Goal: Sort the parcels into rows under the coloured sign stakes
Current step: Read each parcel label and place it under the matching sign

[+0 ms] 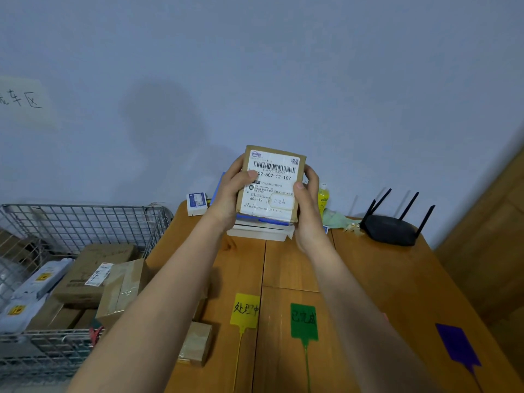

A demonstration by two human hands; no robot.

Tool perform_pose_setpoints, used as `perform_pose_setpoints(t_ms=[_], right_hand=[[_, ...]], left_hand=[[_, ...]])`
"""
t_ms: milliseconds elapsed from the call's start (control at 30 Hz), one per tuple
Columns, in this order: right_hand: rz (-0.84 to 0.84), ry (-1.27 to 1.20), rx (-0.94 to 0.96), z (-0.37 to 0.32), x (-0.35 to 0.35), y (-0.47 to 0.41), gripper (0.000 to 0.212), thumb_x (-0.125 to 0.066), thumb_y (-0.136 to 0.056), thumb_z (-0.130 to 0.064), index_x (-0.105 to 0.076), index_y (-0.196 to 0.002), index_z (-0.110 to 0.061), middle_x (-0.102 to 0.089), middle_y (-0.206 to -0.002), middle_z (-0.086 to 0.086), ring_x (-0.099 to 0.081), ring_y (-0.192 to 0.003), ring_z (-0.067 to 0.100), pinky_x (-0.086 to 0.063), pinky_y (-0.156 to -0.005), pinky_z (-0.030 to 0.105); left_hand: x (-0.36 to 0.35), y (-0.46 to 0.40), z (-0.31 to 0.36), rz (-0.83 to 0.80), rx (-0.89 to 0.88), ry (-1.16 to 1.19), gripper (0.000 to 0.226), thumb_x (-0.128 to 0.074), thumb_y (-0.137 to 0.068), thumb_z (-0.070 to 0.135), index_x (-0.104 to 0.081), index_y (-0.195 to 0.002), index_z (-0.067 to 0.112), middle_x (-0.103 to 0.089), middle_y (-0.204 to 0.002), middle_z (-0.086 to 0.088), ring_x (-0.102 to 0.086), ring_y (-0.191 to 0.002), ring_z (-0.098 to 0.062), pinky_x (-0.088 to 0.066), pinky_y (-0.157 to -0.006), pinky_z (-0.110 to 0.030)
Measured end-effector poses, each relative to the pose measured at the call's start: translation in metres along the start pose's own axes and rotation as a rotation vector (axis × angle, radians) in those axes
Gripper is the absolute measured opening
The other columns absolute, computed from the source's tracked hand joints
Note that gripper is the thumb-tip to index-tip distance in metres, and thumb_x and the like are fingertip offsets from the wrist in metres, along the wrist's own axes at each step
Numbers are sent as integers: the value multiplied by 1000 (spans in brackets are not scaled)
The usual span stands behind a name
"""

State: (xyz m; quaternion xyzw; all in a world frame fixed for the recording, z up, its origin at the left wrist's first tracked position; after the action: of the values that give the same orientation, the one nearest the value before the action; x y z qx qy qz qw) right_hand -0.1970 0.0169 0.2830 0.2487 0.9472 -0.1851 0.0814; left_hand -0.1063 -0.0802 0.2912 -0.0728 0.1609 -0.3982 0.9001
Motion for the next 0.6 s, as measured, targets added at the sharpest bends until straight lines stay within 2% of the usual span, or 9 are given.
perform_pose_setpoints(t_ms=[133,300,400,500,600], right_hand=[[-3,14,13,-2,3,0,35,-48,-82,-37,-40,-115,-43,-59,-112,-3,-65,-101,10,-56,-75,27],[22,29,-17,6,8,0,36,-47,-83,-39,-40,-118,-41,-63,-109,-9,-66,-97,5,-55,-75,26],[85,28,-87,19,21,3,40,-42,-86,-39,-38,-126,-34,-63,-109,-14,-67,-90,-4,-54,-71,19],[164,59,-187,39,42,12,27,-40,-96,-37,-40,-123,-37,-61,-111,-12,-63,-95,-2,-51,-72,19],[233,69,-277,62,66,26,28,-40,-97,-34,-43,-126,-36,-63,-115,-8,-61,-103,10,-51,-84,30]], left_hand=[[-5,1,1,4,0,5,51,-61,-62,36,-56,-110,21,-70,-107,-6,-70,-93,-22,-58,-70,-32],[-6,4,-9,17,56,14,64,-61,-64,38,-50,-122,15,-66,-116,-10,-66,-102,-27,-54,-80,-39],[-10,8,-24,16,145,-69,60,-58,-74,44,-47,-129,21,-66,-117,-1,-67,-101,-16,-57,-75,-25],[-12,13,-55,27,276,-180,73,-53,-81,61,-33,-143,30,-61,-131,3,-61,-116,-16,-53,-90,-35],[-17,28,-80,66,341,-205,57,-52,-92,42,-33,-143,28,-63,-122,1,-64,-96,-8,-52,-76,-28]])
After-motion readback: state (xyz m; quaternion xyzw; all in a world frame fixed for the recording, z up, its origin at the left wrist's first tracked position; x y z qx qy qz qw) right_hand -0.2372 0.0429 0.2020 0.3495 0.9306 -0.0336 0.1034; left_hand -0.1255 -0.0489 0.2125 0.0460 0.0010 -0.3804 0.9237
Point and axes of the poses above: each hand's wrist, its own y-axis away from the middle knuckle, its own x-axis out of the back of the hand, z = x × y, the point moved 8 cm from there along -y, towards the middle knuckle
